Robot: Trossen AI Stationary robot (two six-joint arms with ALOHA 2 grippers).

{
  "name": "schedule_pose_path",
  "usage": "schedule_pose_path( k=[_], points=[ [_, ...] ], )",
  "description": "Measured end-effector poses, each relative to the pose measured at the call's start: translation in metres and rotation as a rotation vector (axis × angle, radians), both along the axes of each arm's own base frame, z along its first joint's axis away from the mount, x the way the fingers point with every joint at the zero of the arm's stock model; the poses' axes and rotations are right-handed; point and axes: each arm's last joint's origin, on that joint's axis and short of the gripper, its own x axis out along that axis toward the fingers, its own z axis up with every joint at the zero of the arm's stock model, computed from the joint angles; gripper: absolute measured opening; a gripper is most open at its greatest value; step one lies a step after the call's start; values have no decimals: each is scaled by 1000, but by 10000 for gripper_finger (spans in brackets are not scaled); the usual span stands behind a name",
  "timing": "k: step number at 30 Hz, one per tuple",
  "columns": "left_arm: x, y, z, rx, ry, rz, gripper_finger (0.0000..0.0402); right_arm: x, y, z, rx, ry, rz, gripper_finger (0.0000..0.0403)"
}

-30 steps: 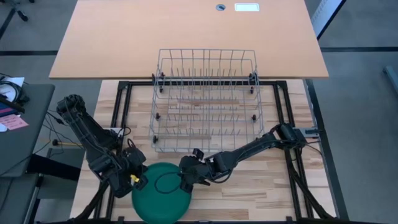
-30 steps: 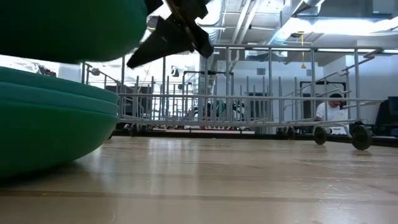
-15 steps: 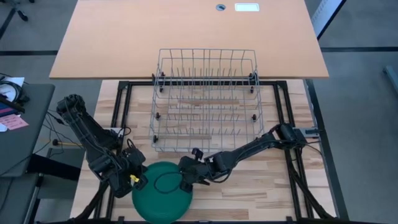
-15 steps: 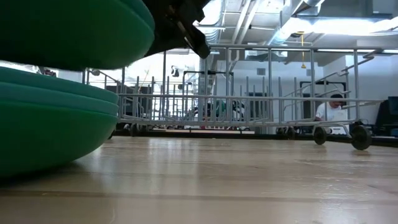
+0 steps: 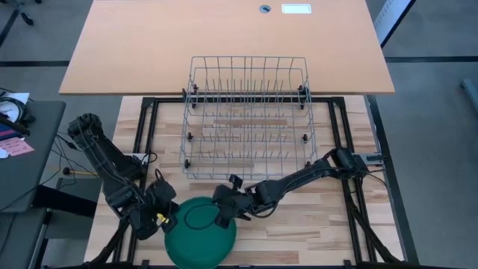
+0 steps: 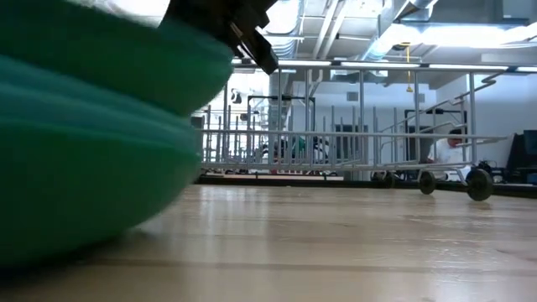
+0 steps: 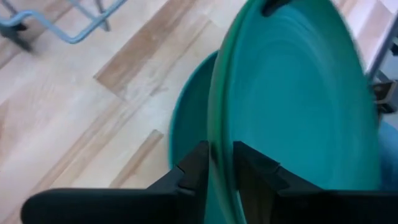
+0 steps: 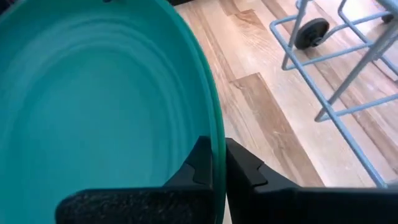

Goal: Sort dishes
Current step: Put the dark blue plate in the dish rack

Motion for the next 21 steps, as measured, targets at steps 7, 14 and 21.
schedule_pose_path(
  k=[7,14,21],
  points=[
    [2,-3,4,1,-20,-74,70,0,4,1,15,-27,4,16],
    [1,-2,4,21,-14,-71,70,1,2,1,-9,-33,-25,15],
    [-2,3,2,60,23,-60,71,1,1,1,-21,-39,-38,14]
  ],
)
